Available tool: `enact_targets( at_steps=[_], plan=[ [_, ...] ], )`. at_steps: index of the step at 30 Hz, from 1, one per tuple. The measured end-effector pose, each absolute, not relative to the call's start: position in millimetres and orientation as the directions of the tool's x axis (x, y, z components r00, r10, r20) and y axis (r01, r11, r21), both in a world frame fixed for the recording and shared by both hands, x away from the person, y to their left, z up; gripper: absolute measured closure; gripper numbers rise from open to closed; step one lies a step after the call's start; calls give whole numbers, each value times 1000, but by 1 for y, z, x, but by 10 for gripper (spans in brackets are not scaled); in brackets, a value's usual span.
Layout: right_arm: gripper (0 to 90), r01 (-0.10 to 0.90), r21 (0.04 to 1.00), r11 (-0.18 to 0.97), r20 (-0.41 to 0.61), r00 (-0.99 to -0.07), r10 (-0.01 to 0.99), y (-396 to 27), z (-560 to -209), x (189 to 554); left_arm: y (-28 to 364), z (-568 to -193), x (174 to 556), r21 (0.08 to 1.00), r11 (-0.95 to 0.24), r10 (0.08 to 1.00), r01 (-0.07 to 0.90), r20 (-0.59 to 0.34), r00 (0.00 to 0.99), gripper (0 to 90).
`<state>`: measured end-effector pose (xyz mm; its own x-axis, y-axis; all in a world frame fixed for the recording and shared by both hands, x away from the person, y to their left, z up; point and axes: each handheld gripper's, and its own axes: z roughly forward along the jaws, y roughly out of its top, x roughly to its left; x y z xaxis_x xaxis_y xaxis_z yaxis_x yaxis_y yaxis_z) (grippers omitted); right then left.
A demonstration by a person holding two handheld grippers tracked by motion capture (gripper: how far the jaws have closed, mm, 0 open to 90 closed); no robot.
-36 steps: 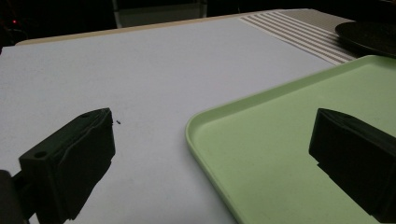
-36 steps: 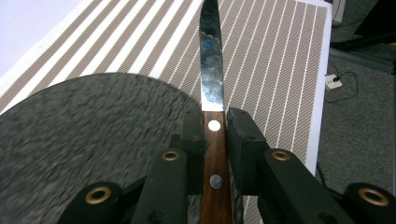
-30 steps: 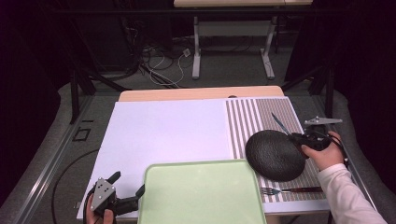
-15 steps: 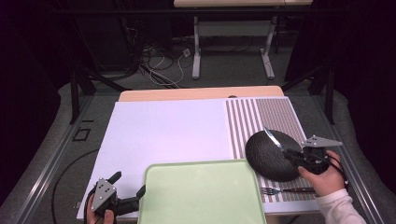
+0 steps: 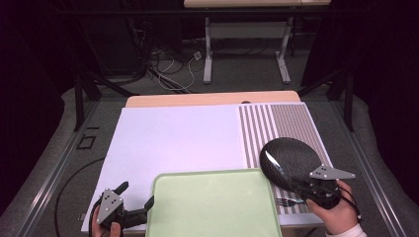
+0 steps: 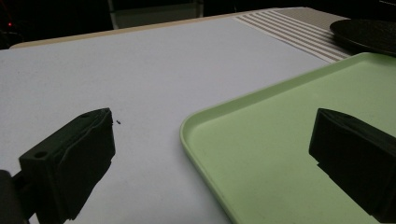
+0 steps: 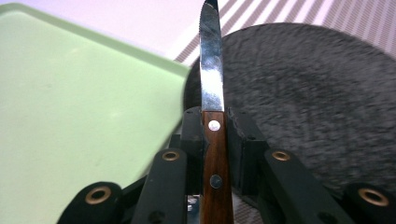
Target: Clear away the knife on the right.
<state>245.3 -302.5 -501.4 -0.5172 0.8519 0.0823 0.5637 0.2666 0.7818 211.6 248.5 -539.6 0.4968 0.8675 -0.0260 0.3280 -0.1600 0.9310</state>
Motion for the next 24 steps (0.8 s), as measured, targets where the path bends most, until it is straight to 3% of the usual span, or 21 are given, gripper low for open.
enact_targets(
  at_steps=[24],
  plan=[
    [771,575,744,342,195,-676,711,-219,-533,212,248,-538,210,933,-172,861,316,-14,509,5]
  ],
)
